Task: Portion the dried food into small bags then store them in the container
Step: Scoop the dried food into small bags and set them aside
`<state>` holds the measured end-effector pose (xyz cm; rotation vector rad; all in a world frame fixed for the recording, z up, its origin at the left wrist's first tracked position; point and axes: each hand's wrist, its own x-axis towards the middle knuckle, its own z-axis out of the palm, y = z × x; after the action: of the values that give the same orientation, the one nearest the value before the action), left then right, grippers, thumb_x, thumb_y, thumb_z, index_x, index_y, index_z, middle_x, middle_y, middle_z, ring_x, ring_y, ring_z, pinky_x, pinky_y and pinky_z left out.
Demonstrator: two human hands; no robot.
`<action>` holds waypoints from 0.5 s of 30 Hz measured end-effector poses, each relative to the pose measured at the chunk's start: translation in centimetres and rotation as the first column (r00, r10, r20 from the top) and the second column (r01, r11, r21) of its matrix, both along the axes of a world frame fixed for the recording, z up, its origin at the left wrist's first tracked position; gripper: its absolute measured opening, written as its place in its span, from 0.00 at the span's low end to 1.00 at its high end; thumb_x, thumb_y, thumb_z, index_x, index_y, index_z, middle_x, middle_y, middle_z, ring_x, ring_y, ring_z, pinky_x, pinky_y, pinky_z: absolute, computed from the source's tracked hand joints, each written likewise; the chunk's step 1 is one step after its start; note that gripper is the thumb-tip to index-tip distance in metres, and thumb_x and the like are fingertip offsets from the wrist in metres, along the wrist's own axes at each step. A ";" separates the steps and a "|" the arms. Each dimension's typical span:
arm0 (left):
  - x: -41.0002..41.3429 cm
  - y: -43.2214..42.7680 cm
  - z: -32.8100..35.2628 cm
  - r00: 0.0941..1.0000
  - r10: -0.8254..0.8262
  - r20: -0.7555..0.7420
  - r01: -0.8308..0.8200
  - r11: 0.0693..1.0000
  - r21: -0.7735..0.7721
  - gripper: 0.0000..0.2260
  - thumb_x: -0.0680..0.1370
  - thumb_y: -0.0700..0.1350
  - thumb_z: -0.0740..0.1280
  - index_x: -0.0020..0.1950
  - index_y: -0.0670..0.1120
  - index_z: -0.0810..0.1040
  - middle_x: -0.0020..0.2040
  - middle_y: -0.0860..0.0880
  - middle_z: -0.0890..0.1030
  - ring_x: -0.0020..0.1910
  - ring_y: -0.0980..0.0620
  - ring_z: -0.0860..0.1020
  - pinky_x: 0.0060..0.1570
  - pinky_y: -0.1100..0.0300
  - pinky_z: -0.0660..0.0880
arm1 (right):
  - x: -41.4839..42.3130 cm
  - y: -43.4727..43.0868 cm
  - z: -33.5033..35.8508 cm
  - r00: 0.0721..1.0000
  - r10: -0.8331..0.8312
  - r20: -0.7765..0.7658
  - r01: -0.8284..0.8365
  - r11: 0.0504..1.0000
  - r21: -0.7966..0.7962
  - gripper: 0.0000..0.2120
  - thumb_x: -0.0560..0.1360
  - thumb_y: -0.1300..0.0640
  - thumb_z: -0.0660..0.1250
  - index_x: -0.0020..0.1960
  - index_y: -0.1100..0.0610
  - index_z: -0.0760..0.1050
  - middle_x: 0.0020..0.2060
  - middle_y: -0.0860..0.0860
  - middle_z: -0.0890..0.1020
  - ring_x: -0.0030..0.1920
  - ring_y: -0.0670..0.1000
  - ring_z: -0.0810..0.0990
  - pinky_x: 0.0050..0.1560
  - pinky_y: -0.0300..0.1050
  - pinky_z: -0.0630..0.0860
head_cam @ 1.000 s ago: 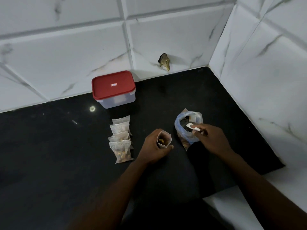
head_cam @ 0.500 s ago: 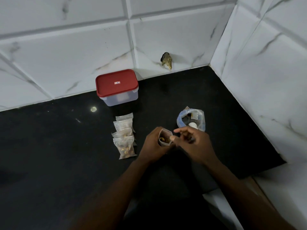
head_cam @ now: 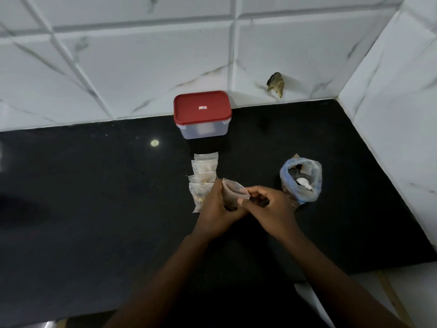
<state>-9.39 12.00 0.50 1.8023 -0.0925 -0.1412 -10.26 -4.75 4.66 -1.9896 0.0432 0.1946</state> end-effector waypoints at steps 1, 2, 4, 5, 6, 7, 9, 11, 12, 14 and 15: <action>-0.3 0.7 0.2 1.000 0.005 -0.025 -0.006 0.999 -0.040 0.21 0.72 0.48 0.80 0.60 0.51 0.74 0.55 0.52 0.84 0.54 0.53 0.84 0.52 0.52 0.83 | 0.1 0.3 -0.1 1.000 0.004 -0.017 -0.004 1.000 0.026 0.09 0.75 0.53 0.75 0.55 0.45 0.83 0.44 0.41 0.85 0.46 0.38 0.83 0.44 0.32 0.78; -0.6 1.4 0.2 0.999 0.007 -0.045 -0.010 0.998 -0.069 0.21 0.73 0.47 0.79 0.62 0.50 0.76 0.55 0.52 0.84 0.55 0.54 0.84 0.53 0.54 0.82 | 0.2 0.6 -0.2 0.999 0.009 -0.032 -0.007 0.999 0.046 0.09 0.75 0.53 0.75 0.55 0.46 0.84 0.45 0.41 0.86 0.46 0.38 0.84 0.45 0.34 0.79; -1.2 2.9 0.2 0.998 0.012 -0.057 -0.018 0.994 -0.107 0.20 0.73 0.48 0.78 0.63 0.50 0.78 0.56 0.52 0.85 0.55 0.53 0.84 0.52 0.58 0.81 | 0.6 1.1 -0.4 0.999 0.011 -0.051 -0.007 0.998 0.069 0.08 0.75 0.52 0.75 0.55 0.46 0.84 0.46 0.41 0.86 0.48 0.39 0.84 0.49 0.37 0.80; -1.5 3.6 0.4 0.998 0.023 -0.059 -0.030 0.992 -0.124 0.19 0.75 0.49 0.77 0.63 0.49 0.79 0.55 0.51 0.85 0.54 0.52 0.84 0.51 0.59 0.81 | 0.7 1.4 -0.5 0.998 0.010 -0.059 -0.005 0.996 0.087 0.08 0.75 0.52 0.75 0.54 0.47 0.85 0.46 0.41 0.87 0.49 0.39 0.84 0.51 0.38 0.80; -1.6 4.1 0.4 0.997 0.042 -0.064 -0.052 0.987 -0.154 0.16 0.77 0.48 0.75 0.63 0.47 0.80 0.55 0.49 0.85 0.54 0.51 0.84 0.50 0.60 0.80 | 0.9 1.6 -0.7 0.997 0.012 -0.071 -0.004 0.994 0.109 0.08 0.75 0.53 0.75 0.54 0.48 0.85 0.46 0.42 0.87 0.49 0.40 0.84 0.53 0.41 0.80; -1.7 4.7 0.4 0.996 0.062 -0.065 -0.072 0.982 -0.176 0.12 0.80 0.46 0.72 0.62 0.45 0.80 0.55 0.47 0.85 0.54 0.49 0.84 0.50 0.57 0.81 | 1.0 1.9 -0.8 0.997 0.021 -0.081 -0.011 0.991 0.132 0.07 0.75 0.54 0.75 0.53 0.49 0.85 0.46 0.43 0.87 0.49 0.41 0.85 0.54 0.43 0.81; -1.9 5.8 0.1 0.994 0.088 -0.067 -0.100 0.977 -0.190 0.08 0.84 0.43 0.66 0.59 0.42 0.81 0.53 0.44 0.85 0.53 0.45 0.85 0.52 0.49 0.82 | 1.1 2.3 -1.2 0.995 0.048 -0.089 -0.034 0.988 0.150 0.05 0.76 0.55 0.74 0.52 0.51 0.86 0.46 0.45 0.87 0.49 0.43 0.85 0.55 0.45 0.81; -2.0 6.6 -0.2 0.992 0.097 -0.078 -0.109 0.980 -0.168 0.08 0.84 0.43 0.66 0.56 0.41 0.82 0.51 0.44 0.86 0.52 0.44 0.85 0.54 0.43 0.82 | 1.2 2.8 -1.7 0.993 0.064 -0.103 -0.047 0.987 0.153 0.06 0.76 0.55 0.74 0.52 0.51 0.86 0.46 0.45 0.87 0.50 0.44 0.85 0.57 0.46 0.81; -2.1 6.9 -0.3 0.991 0.110 -0.079 -0.121 0.980 -0.159 0.08 0.84 0.43 0.66 0.55 0.41 0.83 0.51 0.44 0.86 0.52 0.43 0.85 0.55 0.43 0.82 | 1.3 3.0 -2.0 0.991 0.066 -0.113 -0.048 0.987 0.155 0.06 0.77 0.55 0.73 0.52 0.51 0.86 0.47 0.45 0.87 0.51 0.43 0.85 0.57 0.46 0.81; -2.4 7.4 -0.4 0.985 0.149 -0.082 -0.159 0.978 -0.134 0.08 0.83 0.44 0.67 0.53 0.41 0.84 0.49 0.44 0.87 0.50 0.45 0.86 0.54 0.43 0.82 | 1.3 3.5 -2.4 0.990 0.072 -0.123 -0.052 0.986 0.158 0.05 0.77 0.55 0.74 0.52 0.51 0.86 0.47 0.45 0.87 0.50 0.43 0.85 0.56 0.43 0.81; -2.5 7.7 -0.5 0.982 0.167 -0.085 -0.177 0.977 -0.121 0.07 0.83 0.44 0.68 0.53 0.42 0.84 0.49 0.45 0.87 0.50 0.46 0.86 0.54 0.43 0.83 | 1.3 3.8 -2.5 0.990 0.075 -0.116 -0.056 0.986 0.158 0.05 0.77 0.55 0.74 0.52 0.51 0.86 0.46 0.45 0.87 0.50 0.44 0.85 0.54 0.41 0.80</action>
<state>-11.85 19.68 0.00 1.6660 0.1058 -0.0772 -9.00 -0.97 2.12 -1.8240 0.0398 0.3521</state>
